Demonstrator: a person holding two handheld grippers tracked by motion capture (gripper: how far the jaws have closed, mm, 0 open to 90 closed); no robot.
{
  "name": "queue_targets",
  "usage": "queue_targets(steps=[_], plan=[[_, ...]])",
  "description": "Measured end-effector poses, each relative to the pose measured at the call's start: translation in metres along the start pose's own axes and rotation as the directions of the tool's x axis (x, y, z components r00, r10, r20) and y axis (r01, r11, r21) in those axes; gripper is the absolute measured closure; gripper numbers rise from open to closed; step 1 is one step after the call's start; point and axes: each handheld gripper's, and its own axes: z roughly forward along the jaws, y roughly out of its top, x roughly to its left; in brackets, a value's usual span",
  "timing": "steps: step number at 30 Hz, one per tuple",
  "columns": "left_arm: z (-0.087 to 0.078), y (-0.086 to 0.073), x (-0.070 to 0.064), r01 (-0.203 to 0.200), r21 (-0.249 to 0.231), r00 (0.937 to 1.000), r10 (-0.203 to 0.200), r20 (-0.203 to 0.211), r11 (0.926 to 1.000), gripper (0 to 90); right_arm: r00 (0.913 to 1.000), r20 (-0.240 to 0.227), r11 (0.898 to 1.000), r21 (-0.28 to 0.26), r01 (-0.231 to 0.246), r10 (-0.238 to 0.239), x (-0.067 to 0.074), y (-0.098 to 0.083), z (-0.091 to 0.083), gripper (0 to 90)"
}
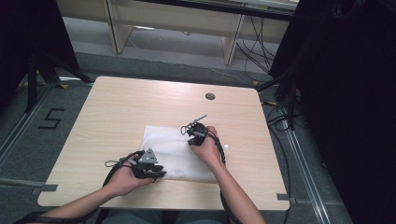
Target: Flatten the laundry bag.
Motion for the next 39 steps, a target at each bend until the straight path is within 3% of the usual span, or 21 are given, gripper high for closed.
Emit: queue_targets(steps=[9,11,12,14,15,18,22,26,31,34,39], plan=[[0.0,0.0,0.0,-0.008,0.006,1.0,0.008,-0.004,0.9999,71.8,0.9999,-0.004,1.0,-0.017,0.014,-0.014,0.006,0.002,-0.014,89.9],[0.0,0.0,0.0,-0.009,0.006,0.9999,0.009,-0.005,0.9999,71.8,0.9998,-0.021,1.0,-0.028,0.005,-0.006,0.007,0.002,-0.019,89.9],[0.0,0.0,0.0,-0.009,0.005,0.9999,0.009,-0.006,0.9999,71.8,0.9983,-0.052,0.999,-0.036,-0.029,0.027,0.008,0.001,-0.025,89.9],[0.0,0.0,0.0,-0.01,0.005,0.9999,0.01,-0.007,0.9999,71.9,0.9977,-0.057,0.998,-0.041,-0.037,0.035,0.009,0.001,-0.028,89.9],[0.0,0.0,0.0,-0.009,0.005,0.9999,0.009,-0.008,0.9999,71.9,0.9985,-0.053,0.998,-0.057,-0.02,0.017,0.008,0.0,-0.03,89.9],[0.001,0.0,-0.001,0.004,-0.008,1.0,-0.004,-0.004,1.0,71.9,0.9979,-0.059,0.997,-0.067,-0.032,0.028,0.01,-0.002,-0.038,89.9],[0.0,0.0,0.0,-0.009,0.003,0.9999,0.009,-0.012,1.0,72.0,0.997,-0.077,0.996,-0.09,-0.018,0.011,0.015,-0.007,-0.046,89.9],[0.001,0.0,-0.002,0.013,-0.016,0.9999,-0.013,-0.006,0.9998,72.1,0.9959,-0.09,0.994,-0.107,-0.012,0.002,0.021,-0.009,-0.054,89.9],[0.001,0.0,-0.002,0.012,-0.015,0.9999,-0.012,-0.009,0.9998,72.2,0.9949,-0.101,0.992,-0.126,-0.005,-0.008,0.029,-0.011,-0.065,89.9],[0.001,0.0,-0.001,-0.006,-0.009,0.9999,0.006,-0.01,0.9999,72.2,0.9942,-0.1,0.988,-0.154,0.024,-0.04,0.031,-0.014,-0.07,89.9],[0.0,0.0,0.001,-0.018,0.0,0.9998,0.018,-0.008,0.9998,72.2,0.9907,-0.135,0.986,-0.169,-0.012,-0.012,0.035,-0.022,-0.078,89.9]])
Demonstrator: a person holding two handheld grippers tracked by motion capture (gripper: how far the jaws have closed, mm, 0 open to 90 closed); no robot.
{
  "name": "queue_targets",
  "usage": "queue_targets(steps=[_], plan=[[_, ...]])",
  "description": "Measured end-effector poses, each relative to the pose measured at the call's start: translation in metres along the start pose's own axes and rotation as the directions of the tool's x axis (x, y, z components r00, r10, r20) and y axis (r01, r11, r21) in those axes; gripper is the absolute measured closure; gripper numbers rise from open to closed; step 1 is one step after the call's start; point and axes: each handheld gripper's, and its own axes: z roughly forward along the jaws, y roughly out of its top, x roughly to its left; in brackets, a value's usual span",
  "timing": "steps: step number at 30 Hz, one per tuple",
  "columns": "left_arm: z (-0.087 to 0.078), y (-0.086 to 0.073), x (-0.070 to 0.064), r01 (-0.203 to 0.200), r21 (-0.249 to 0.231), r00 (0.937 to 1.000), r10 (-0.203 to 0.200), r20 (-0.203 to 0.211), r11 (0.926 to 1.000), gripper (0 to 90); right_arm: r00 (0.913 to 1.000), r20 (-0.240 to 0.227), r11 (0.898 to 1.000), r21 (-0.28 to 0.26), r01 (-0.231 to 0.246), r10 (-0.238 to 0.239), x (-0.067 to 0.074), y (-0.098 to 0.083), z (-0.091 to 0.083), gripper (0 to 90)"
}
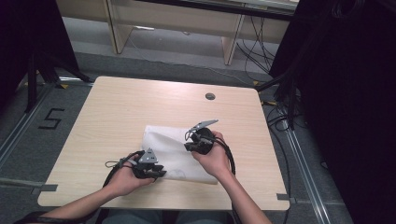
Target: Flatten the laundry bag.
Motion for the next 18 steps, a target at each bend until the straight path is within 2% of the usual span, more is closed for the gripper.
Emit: queue_targets(steps=[2,9,10,11,12,13,14,16,18], plan=[[0.0,0.0,0.0,0.003,-0.001,1.0,-0.003,0.0,1.0,72.1,1.0,-0.001,1.0,0.008,0.005,-0.005,0.0,-0.001,-0.001,89.9],[0.0,0.0,0.001,0.004,-0.001,1.0,-0.004,0.001,1.0,71.7,0.9999,-0.014,1.0,-0.013,0.004,-0.005,0.005,-0.009,-0.009,89.9],[-0.001,0.001,0.001,0.036,-0.007,0.9993,-0.036,0.006,0.9993,70.9,0.9999,-0.015,1.0,-0.014,0.003,-0.003,0.005,-0.009,-0.009,89.9],[-0.001,0.001,0.001,0.036,-0.007,0.9993,-0.036,0.006,0.9993,69.8,0.9999,-0.015,1.0,-0.014,0.003,-0.003,0.005,-0.009,-0.009,89.9],[-0.003,0.002,0.002,0.048,-0.016,0.9988,-0.048,0.01,0.9987,69.8,0.9999,-0.014,1.0,-0.014,-0.003,0.003,0.005,-0.009,-0.009,89.9],[-0.006,0.005,0.002,0.058,-0.055,0.9982,-0.058,0.015,0.9968,69.3,1.0,-0.002,0.999,-0.033,0.004,-0.004,0.002,-0.01,-0.007,89.9],[-0.008,0.006,0.002,0.059,-0.064,0.9982,-0.058,0.016,0.9962,69.3,0.9999,-0.007,0.999,-0.032,-0.013,0.013,0.003,-0.01,-0.008,89.9],[-0.01,0.008,0.0,0.068,-0.078,0.9975,-0.066,0.025,0.9947,69.8,0.9999,0.0,0.999,-0.049,-0.011,0.011,0.003,-0.011,-0.007,89.9],[-0.014,0.012,-0.004,0.051,-0.092,0.9982,-0.047,0.037,0.9945,73.3,1.0,0.0,0.999,-0.033,-0.004,0.004,0.002,-0.009,-0.01,89.8]])
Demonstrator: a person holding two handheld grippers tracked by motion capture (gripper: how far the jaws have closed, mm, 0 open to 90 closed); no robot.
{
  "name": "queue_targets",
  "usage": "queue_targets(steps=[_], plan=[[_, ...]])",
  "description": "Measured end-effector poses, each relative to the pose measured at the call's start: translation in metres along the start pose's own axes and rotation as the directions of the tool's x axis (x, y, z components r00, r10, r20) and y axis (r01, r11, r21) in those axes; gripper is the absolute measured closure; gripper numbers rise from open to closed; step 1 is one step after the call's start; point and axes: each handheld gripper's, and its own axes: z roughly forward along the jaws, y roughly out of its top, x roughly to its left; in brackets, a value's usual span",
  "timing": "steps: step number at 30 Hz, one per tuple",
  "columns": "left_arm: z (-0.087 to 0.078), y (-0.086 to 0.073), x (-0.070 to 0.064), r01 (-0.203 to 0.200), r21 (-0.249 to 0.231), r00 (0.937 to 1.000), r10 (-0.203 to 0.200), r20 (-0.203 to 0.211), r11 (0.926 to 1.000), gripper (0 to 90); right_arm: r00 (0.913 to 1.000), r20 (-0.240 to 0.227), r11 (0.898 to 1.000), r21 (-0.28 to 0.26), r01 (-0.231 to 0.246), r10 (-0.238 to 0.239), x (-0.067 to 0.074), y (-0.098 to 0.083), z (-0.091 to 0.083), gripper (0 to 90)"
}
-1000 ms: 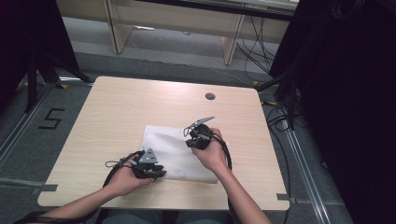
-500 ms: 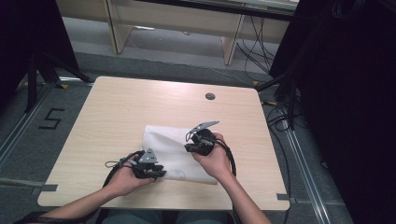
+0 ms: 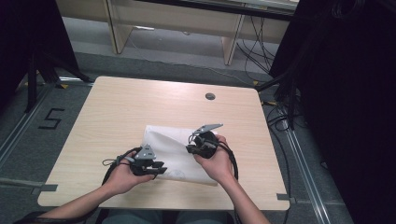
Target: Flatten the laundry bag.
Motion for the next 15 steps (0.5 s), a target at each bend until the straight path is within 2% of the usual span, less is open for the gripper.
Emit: queue_targets(steps=[2,3,4,6,7,9,10,13,14,15], plan=[[0.0,0.001,-0.006,-0.01,-0.004,0.9996,0.011,0.025,0.9999,77.7,1.0,0.005,1.0,-0.005,0.007,-0.007,0.0,0.0,0.0,89.9],[0.002,0.001,-0.013,-0.037,0.013,0.9984,0.036,0.044,0.9992,82.1,1.0,0.005,1.0,-0.005,0.004,-0.004,0.0,0.001,0.0,89.9],[0.002,0.001,-0.013,-0.037,0.013,0.9984,0.036,0.044,0.9992,83.1,1.0,0.005,1.0,-0.005,0.004,-0.004,0.0,0.001,0.0,89.9],[0.006,0.0,-0.019,-0.068,0.035,0.996,0.066,0.061,0.997,84.4,1.0,0.001,1.0,-0.005,-0.003,0.003,0.001,0.002,0.0,89.9],[0.01,0.0,-0.022,-0.089,0.051,0.9942,0.086,0.064,0.9947,86.1,0.9999,0.006,1.0,-0.009,0.008,-0.008,0.003,0.004,-0.001,89.8],[0.014,0.001,-0.024,-0.097,0.058,0.9936,0.093,0.063,0.9935,87.1,1.0,-0.002,0.999,-0.039,-0.007,0.007,0.005,0.004,-0.001,89.8],[0.015,0.003,-0.024,-0.102,0.073,0.9934,0.098,0.06,0.9921,87.8,1.0,0.0,1.0,-0.012,0.009,-0.009,0.004,0.005,-0.003,89.8],[0.02,0.003,-0.024,-0.11,0.085,0.9928,0.106,0.057,0.9903,88.7,1.0,-0.005,1.0,-0.028,0.008,-0.008,0.006,0.006,-0.004,89.8],[0.023,0.004,-0.024,-0.129,0.091,0.9904,0.124,0.061,0.9874,88.7,0.9999,-0.003,1.0,-0.025,0.01,-0.01,0.006,0.006,-0.004,89.8],[0.025,0.004,-0.024,-0.119,0.098,0.9919,0.114,0.057,0.988,88.8,0.9994,-0.009,0.999,-0.029,0.032,-0.032,0.006,0.006,-0.004,89.8]])
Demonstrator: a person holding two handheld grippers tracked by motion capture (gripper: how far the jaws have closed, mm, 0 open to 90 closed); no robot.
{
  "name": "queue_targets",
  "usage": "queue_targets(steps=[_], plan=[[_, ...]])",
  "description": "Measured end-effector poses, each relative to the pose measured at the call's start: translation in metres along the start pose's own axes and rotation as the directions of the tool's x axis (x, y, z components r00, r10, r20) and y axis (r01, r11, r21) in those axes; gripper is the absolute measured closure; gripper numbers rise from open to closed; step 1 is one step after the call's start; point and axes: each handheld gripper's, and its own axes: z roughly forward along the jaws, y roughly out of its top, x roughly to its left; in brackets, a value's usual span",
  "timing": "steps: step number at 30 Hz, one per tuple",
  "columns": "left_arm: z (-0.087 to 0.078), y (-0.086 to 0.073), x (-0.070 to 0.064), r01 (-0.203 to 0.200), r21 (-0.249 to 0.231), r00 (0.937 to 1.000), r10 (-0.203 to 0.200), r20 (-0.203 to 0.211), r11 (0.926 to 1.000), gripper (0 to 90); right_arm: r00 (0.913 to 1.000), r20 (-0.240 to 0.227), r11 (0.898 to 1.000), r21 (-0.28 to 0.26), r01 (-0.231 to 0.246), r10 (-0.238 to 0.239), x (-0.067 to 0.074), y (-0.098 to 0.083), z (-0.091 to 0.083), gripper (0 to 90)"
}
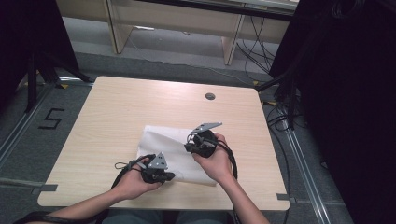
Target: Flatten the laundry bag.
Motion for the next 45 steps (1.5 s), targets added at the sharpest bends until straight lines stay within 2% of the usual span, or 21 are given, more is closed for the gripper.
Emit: queue_targets(steps=[6,7,9,10,21,22,23,27,28,29,30,31,32,33,35,37,38,40,41,44,45], plan=[[0.006,-0.001,0.001,-0.013,0.032,0.9998,0.013,-0.013,0.9994,88.9,0.9998,-0.011,1.0,-0.007,0.014,-0.014,0.001,-0.001,-0.002,89.8],[0.008,0.0,0.001,-0.016,0.036,0.9998,0.016,-0.01,0.9992,88.9,0.9996,-0.024,1.0,0.001,-0.01,0.01,0.002,-0.001,-0.003,89.8],[0.009,0.0,-0.001,-0.001,0.022,0.9999,0.001,-0.015,0.9998,88.9,0.9997,-0.026,1.0,0.001,0.005,-0.005,0.001,-0.001,-0.004,89.8],[0.01,0.002,0.0,-0.033,0.044,0.9992,0.034,-0.02,0.9985,88.8,0.9999,-0.015,1.0,-0.003,0.005,-0.005,0.002,-0.001,-0.006,89.8],[0.019,0.007,0.002,-0.024,0.029,0.9989,0.025,-0.039,0.9993,88.3,0.9987,-0.043,1.0,-0.013,0.025,-0.026,0.009,0.001,-0.009,89.8],[0.019,0.008,0.003,-0.028,0.032,0.9987,0.03,-0.042,0.9991,88.3,0.9987,-0.05,1.0,-0.007,-0.001,0.001,0.01,0.001,-0.01,89.8],[0.019,0.008,0.003,-0.03,0.034,0.9987,0.031,-0.041,0.999,88.3,0.9993,-0.035,1.0,-0.01,0.016,-0.017,0.01,0.0,-0.01,89.8],[0.02,0.008,0.003,-0.034,0.031,0.9984,0.036,-0.045,0.9989,88.2,0.9988,-0.05,1.0,-0.014,0.001,-0.001,0.011,-0.001,-0.009,89.8],[0.02,0.008,0.003,-0.034,0.031,0.9984,0.036,-0.045,0.9989,88.2,0.9987,-0.032,0.999,-0.024,0.038,-0.039,0.01,-0.002,-0.007,89.8],[0.02,0.008,0.003,-0.034,0.031,0.9982,0.035,-0.048,0.9989,88.2,0.9987,-0.032,0.999,-0.024,0.038,-0.039,0.01,-0.002,-0.007,89.8],[0.02,0.007,0.004,-0.037,0.031,0.9983,0.039,-0.044,0.9988,88.2,0.9987,-0.048,1.0,-0.015,0.015,-0.016,0.011,-0.002,-0.009,89.8],[0.02,0.007,0.003,-0.026,0.025,0.9985,0.027,-0.047,0.9993,88.2,0.9985,-0.045,0.999,-0.019,0.03,-0.031,0.011,-0.002,-0.01,89.8],[0.019,0.008,0.004,-0.043,0.032,0.9978,0.045,-0.049,0.9986,88.2,0.9989,-0.04,1.0,-0.013,0.026,-0.027,0.011,-0.002,-0.012,89.8],[0.019,0.007,0.004,-0.025,0.026,0.9983,0.026,-0.053,0.9993,88.2,0.9981,-0.06,1.0,0.005,0.017,-0.017,0.012,-0.002,-0.015,89.8],[0.019,0.007,0.007,-0.044,0.032,0.9974,0.046,-0.055,0.9985,88.1,0.9976,-0.069,1.0,0.011,0.001,0.0,0.013,-0.004,-0.018,89.8],[0.019,0.007,0.006,-0.019,0.017,0.9982,0.02,-0.056,0.9997,87.9,0.9971,-0.076,1.0,0.019,-0.002,0.003,0.014,-0.005,-0.02,89.8],[0.019,0.007,0.006,-0.024,0.017,0.998,0.025,-0.058,0.9996,87.7,0.9976,-0.069,1.0,-0.014,0.002,-0.003,0.014,-0.007,-0.017,89.8],[0.019,0.006,0.006,-0.033,0.024,0.9975,0.035,-0.062,0.9992,87.8,0.9961,-0.084,0.999,0.026,-0.024,0.026,0.016,-0.007,-0.021,89.8],[0.018,0.007,0.007,-0.054,0.034,0.9964,0.056,-0.063,0.998,88.3,0.9963,-0.085,1.0,0.027,-0.01,0.012,0.016,-0.008,-0.021,89.8],[0.014,0.007,0.004,-0.082,0.053,0.9938,0.085,-0.072,0.9952,88.4,0.9955,-0.087,0.999,0.013,-0.037,0.038,0.019,-0.01,-0.021,89.8],[0.012,0.007,0.004,-0.09,0.048,0.9931,0.094,-0.07,0.9947,88.4,0.9952,-0.088,0.999,0.036,-0.039,0.042,0.019,-0.01,-0.023,89.8]])
